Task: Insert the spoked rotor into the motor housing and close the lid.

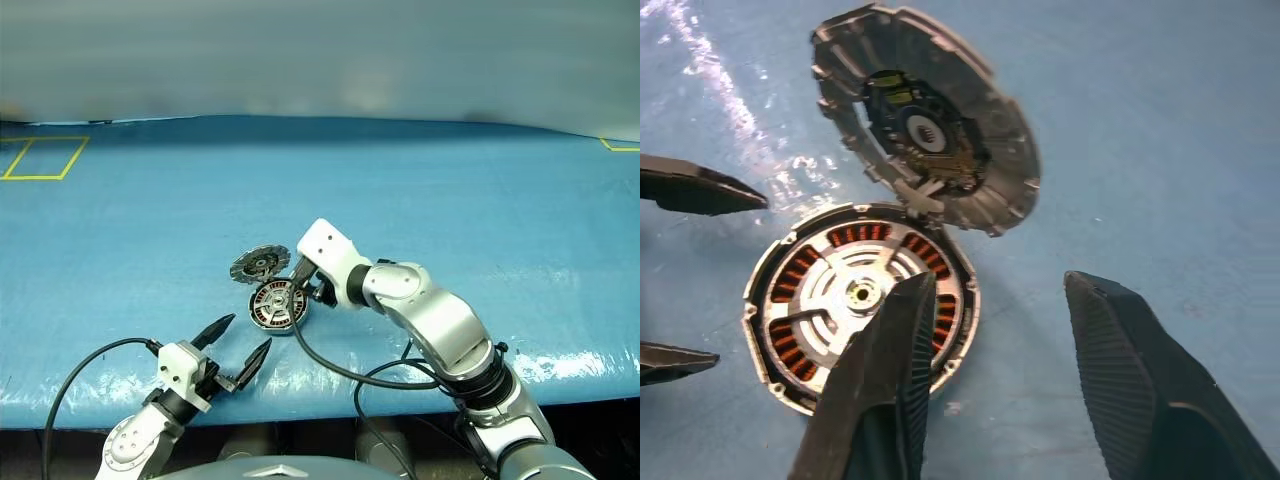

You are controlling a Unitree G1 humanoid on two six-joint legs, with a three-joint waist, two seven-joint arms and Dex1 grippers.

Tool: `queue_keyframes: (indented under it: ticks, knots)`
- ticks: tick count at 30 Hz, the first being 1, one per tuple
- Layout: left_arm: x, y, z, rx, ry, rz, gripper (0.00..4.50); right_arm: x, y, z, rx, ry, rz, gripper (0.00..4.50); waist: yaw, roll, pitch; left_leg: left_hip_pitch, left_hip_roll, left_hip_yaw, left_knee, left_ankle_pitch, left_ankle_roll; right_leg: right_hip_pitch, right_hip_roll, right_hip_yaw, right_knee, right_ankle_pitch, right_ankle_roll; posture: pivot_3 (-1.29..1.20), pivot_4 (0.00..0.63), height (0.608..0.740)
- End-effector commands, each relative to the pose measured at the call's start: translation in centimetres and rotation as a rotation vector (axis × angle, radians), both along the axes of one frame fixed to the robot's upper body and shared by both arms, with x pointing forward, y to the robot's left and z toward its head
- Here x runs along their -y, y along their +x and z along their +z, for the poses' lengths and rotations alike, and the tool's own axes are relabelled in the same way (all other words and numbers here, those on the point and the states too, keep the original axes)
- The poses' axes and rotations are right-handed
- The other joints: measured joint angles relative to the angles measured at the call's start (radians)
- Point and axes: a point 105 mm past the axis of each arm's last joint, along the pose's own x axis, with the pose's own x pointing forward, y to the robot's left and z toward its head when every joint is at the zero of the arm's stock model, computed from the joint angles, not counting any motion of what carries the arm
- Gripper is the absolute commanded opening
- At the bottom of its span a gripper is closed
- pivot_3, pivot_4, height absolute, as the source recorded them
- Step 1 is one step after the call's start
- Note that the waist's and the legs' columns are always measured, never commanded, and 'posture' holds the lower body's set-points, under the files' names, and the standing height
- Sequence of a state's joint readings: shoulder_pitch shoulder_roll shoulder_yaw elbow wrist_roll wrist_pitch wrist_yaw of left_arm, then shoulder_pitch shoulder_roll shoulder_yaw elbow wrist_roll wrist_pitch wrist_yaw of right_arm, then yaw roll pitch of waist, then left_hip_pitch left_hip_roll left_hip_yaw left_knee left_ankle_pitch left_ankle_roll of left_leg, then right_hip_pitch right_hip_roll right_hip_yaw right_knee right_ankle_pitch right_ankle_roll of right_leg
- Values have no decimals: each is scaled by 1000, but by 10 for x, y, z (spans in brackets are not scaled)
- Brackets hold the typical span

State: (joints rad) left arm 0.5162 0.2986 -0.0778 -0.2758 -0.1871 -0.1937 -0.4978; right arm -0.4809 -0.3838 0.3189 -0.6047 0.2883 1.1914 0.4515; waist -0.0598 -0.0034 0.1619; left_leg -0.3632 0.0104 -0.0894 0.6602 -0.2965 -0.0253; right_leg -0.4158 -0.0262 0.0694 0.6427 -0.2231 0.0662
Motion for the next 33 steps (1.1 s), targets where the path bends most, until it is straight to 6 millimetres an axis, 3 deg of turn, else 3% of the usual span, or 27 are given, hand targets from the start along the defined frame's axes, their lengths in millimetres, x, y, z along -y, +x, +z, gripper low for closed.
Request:
queue_keyframes:
  ticks: [1, 4, 7, 9, 11, 16, 21, 29, 30, 33]
  knots:
    - [-8, 2, 8, 54, 46, 26, 4500, 2, -12, 6, 10, 103, 5, 935, 3, -1, -1, 0, 0, 0, 0, 0, 0, 0, 0, 0, 0, 0, 0, 0, 150, 740]
    - [-12, 3, 7, 48, 49, 27, 4500, 0, -25, 1, -2, 201, 38, 36, 2, 0, 0, 0, 0, 0, -1, 0, 0, 0, 0, 0, 0, -1, 0, 0, 150, 740]
    - [-16, 6, 6, 38, 68, 18, 4500, 2, -39, -17, -37, 246, 40, 36, 3, -1, 0, 0, 0, 0, -1, 0, 0, 0, 0, 0, -1, -1, 1, 0, 150, 740]
    - [-32, 9, 6, 21, 83, 16, 4500, 7, -41, -29, -60, 250, -7, 36, 3, -1, 0, 0, 0, 0, -1, 0, 0, 0, 0, 0, -1, -1, 1, 0, 150, 740]
    - [-62, 12, 13, -4, 103, 27, 4500, 10, -46, -40, -95, 265, -33, 36, -2, -1, 0, 1, 1, 0, -1, 0, 0, 0, 0, 0, 0, -3, -1, 0, 150, 740]
    - [-93, 16, 27, -61, 123, 177, 4500, 11, -54, -55, -149, 285, -67, 36, -5, -2, 1, 3, 2, 1, 0, 0, 0, 1, 1, 0, 2, -5, -5, 0, 150, 740]
    - [-109, 24, 43, -11, 118, 305, 2876, 7, -58, -60, -170, 306, -48, 0, 0, -7, 1, 2, 1, 1, 0, 0, 0, 2, 0, 0, 0, -2, 0, 0, 150, 740]
    - [-104, 55, 55, 16, 68, 312, 222, 5, -65, -64, -158, 364, -17, 0, 10, -7, 1, 2, 0, 0, 0, 0, 0, 2, 0, 0, 1, -1, 1, 0, 150, 740]
    - [-101, 60, 56, 19, 60, 297, 14, 6, -66, -66, -160, 367, -25, 0, 10, -7, 1, 2, 0, 0, 0, 0, 0, 2, 0, 0, 0, -1, 1, 0, 150, 740]
    - [-93, 74, 58, 21, 30, 251, 14, 10, -68, -71, -166, 372, -55, 0, 12, -7, 1, 2, 0, 0, 0, 0, -1, 2, 0, 0, 1, -1, 1, 0, 150, 740]
